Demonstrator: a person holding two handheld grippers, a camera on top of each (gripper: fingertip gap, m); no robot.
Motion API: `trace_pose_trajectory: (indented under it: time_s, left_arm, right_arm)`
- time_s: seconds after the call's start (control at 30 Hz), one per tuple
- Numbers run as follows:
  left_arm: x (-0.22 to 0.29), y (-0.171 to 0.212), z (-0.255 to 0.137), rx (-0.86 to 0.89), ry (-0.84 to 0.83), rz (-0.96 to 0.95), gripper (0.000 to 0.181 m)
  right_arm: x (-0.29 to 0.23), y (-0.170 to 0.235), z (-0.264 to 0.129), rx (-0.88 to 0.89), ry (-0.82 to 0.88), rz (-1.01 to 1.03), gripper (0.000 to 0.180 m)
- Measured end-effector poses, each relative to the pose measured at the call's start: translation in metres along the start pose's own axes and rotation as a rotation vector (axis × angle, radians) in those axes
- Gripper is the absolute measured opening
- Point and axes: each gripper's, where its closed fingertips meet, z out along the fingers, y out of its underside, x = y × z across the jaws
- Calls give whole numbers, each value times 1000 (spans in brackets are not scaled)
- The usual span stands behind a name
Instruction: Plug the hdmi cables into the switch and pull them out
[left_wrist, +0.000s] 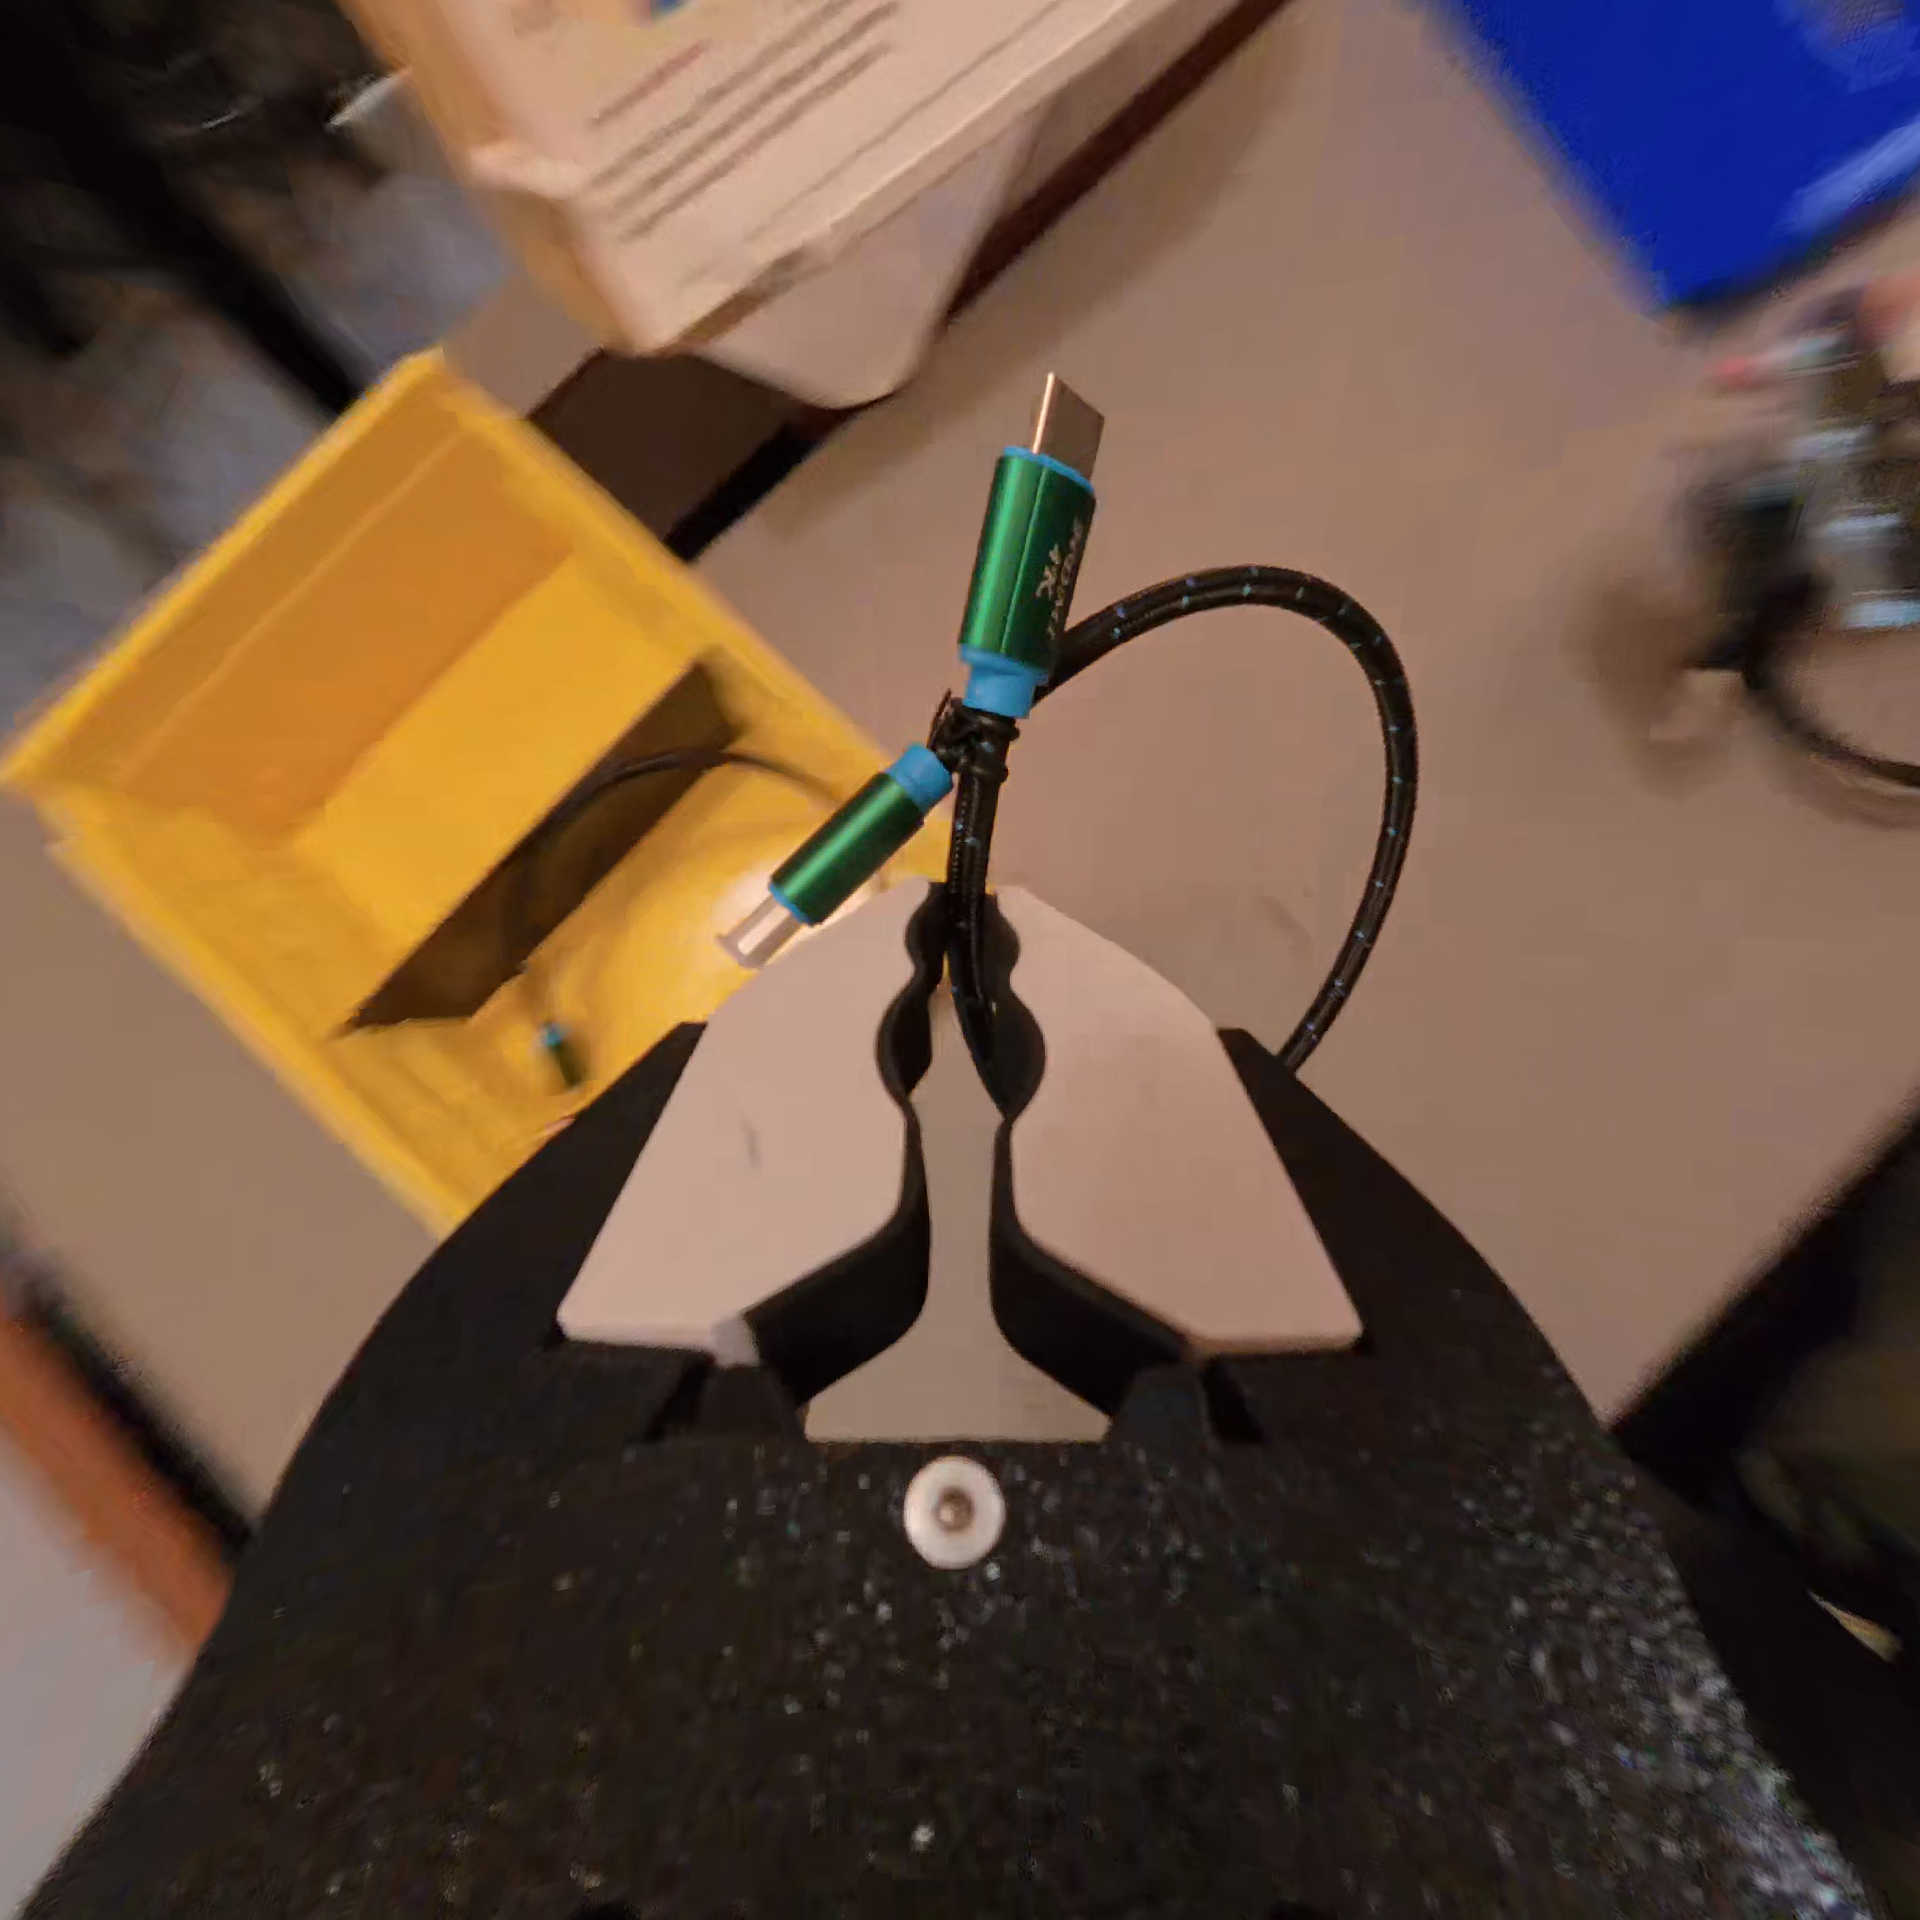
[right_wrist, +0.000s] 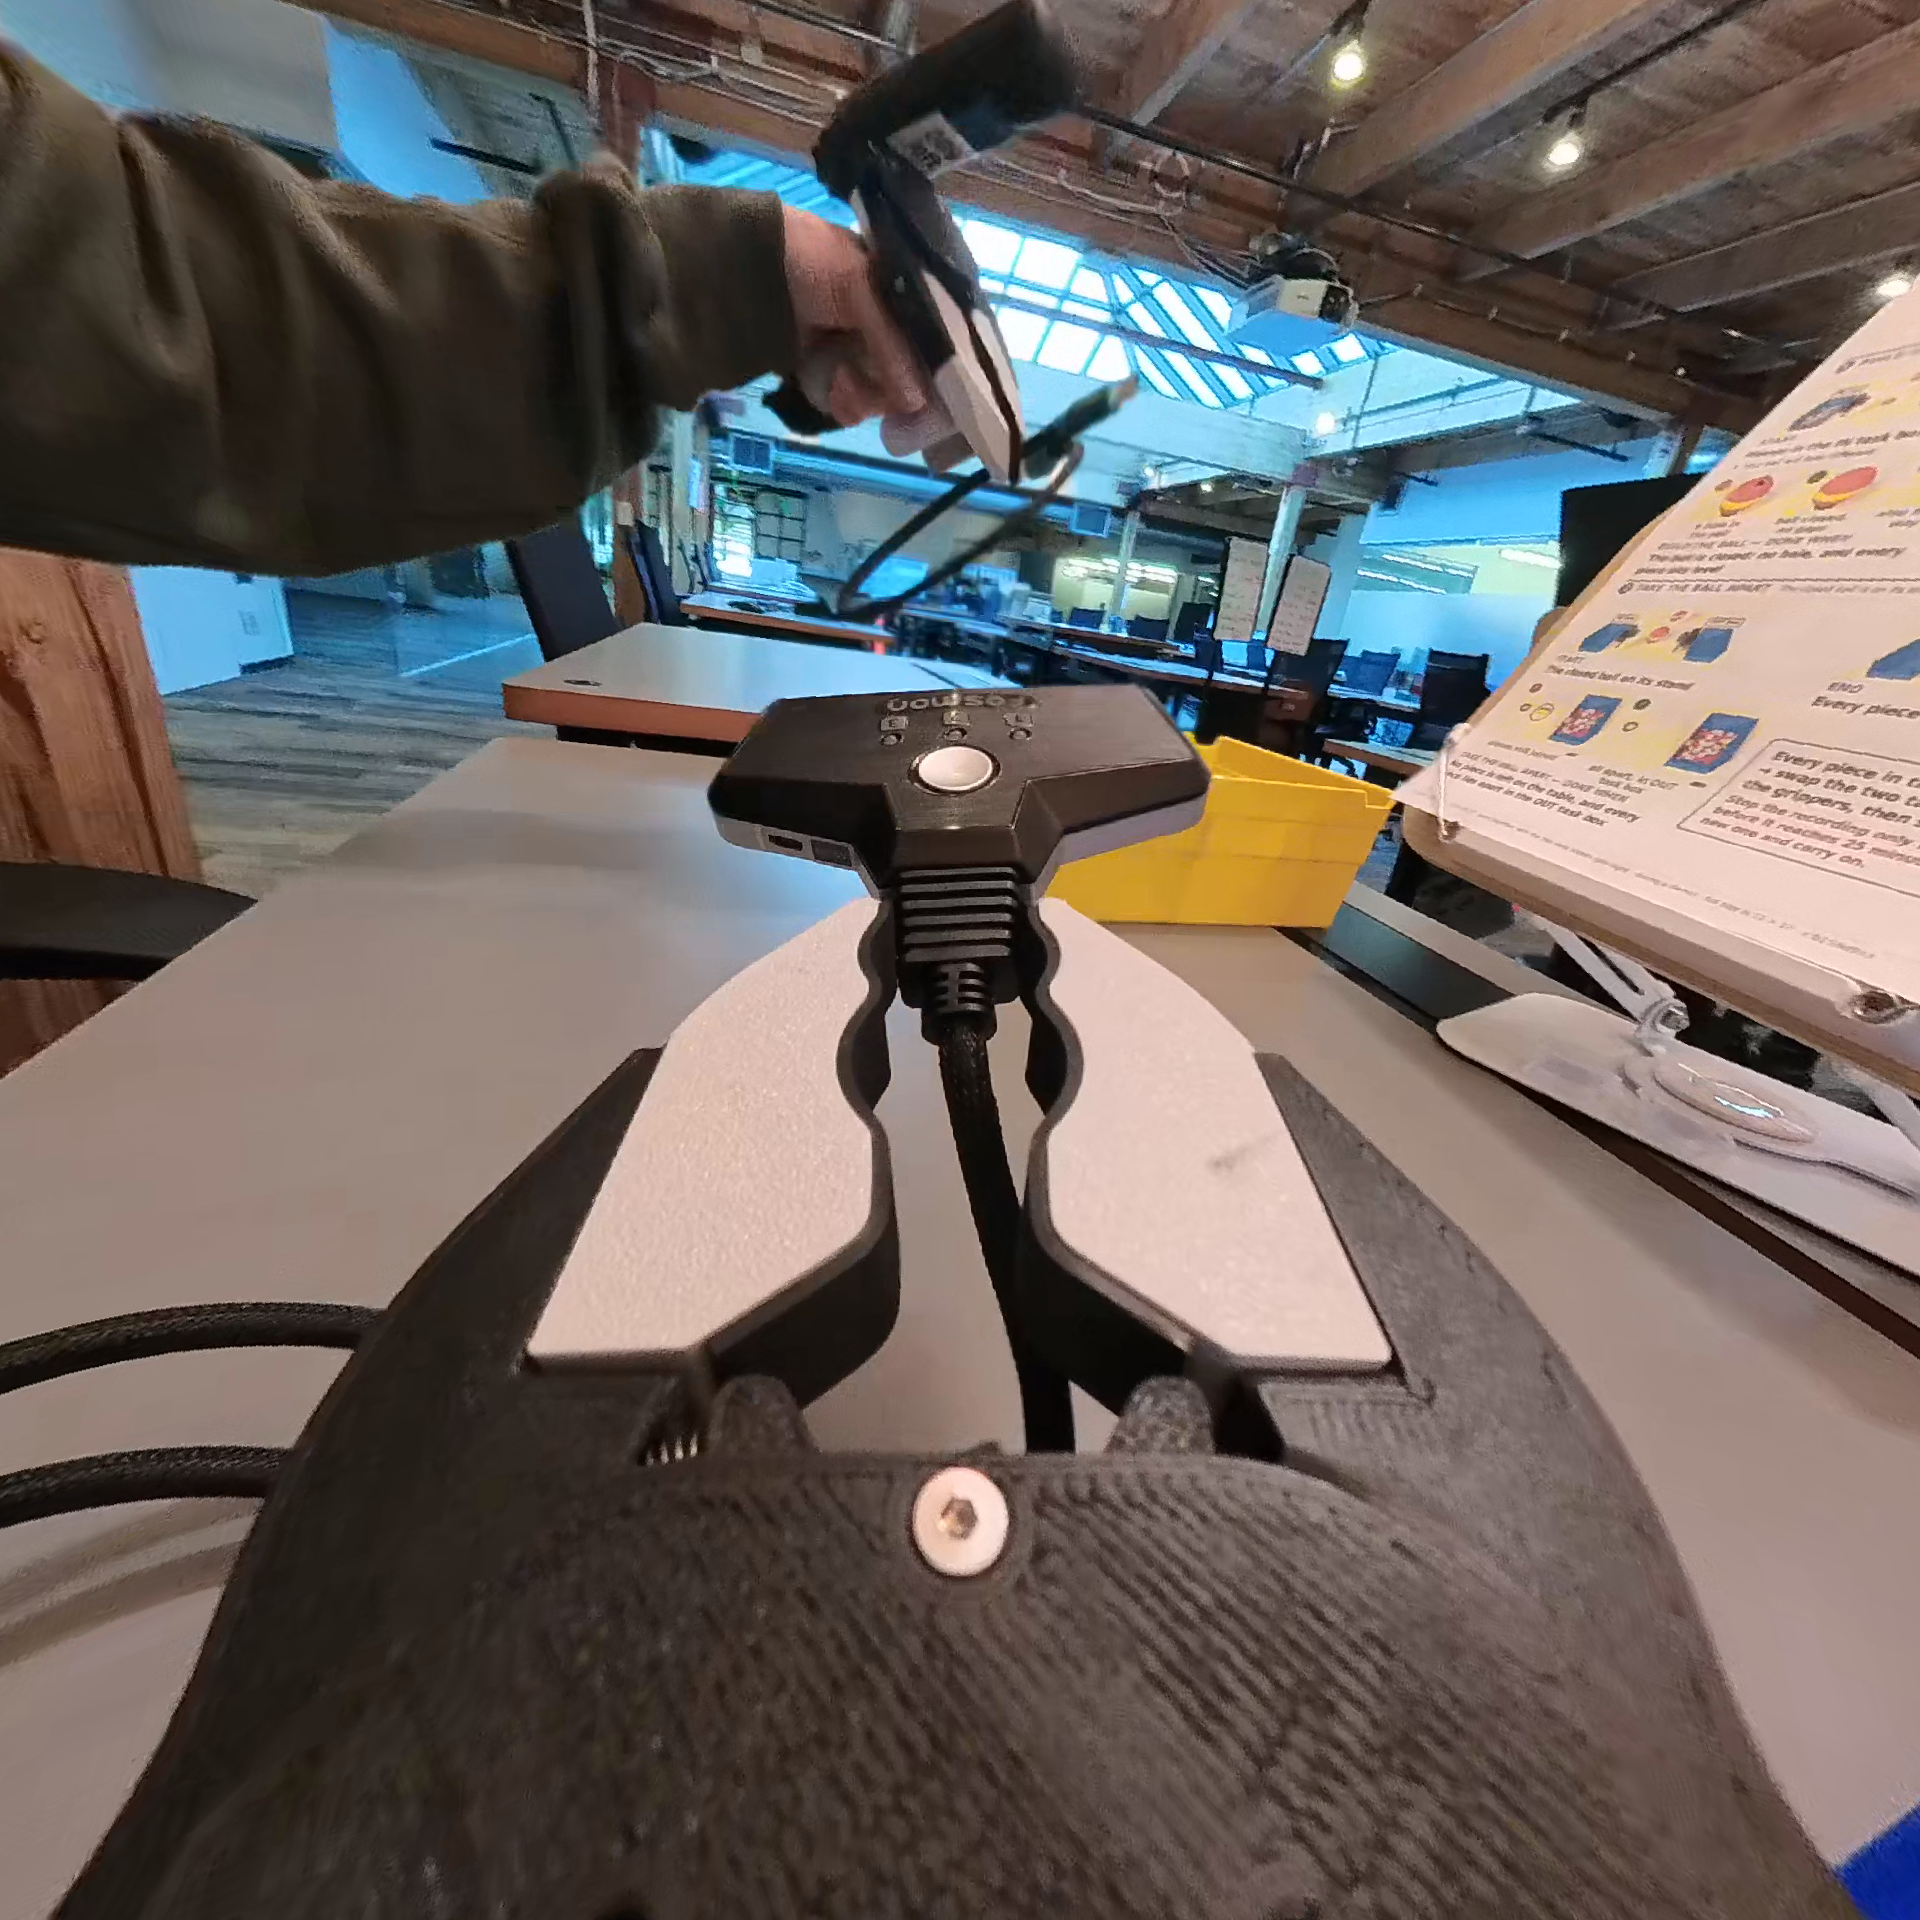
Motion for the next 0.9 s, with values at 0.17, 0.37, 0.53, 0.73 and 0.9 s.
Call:
trace_pose_trajectory:
  time_s: [0.17,0.37,0.53,0.73,0.9]
  left_arm:
    - [107,25,22,26,484,26,6]
    - [182,72,97,67,619,126,6]
    - [178,81,141,95,244,301,6]
    - [132,17,95,301,-615,688,6]
    - [179,30,107,314,-662,906,6]
  right_arm:
    - [-2,-7,-11,43,-14,-1,22]
    - [-5,-15,-24,103,10,7,22]
    - [-5,-20,-33,131,53,6,22]
    - [0,-20,-34,139,61,41,22]
    - [-5,-23,-36,161,10,42,22]
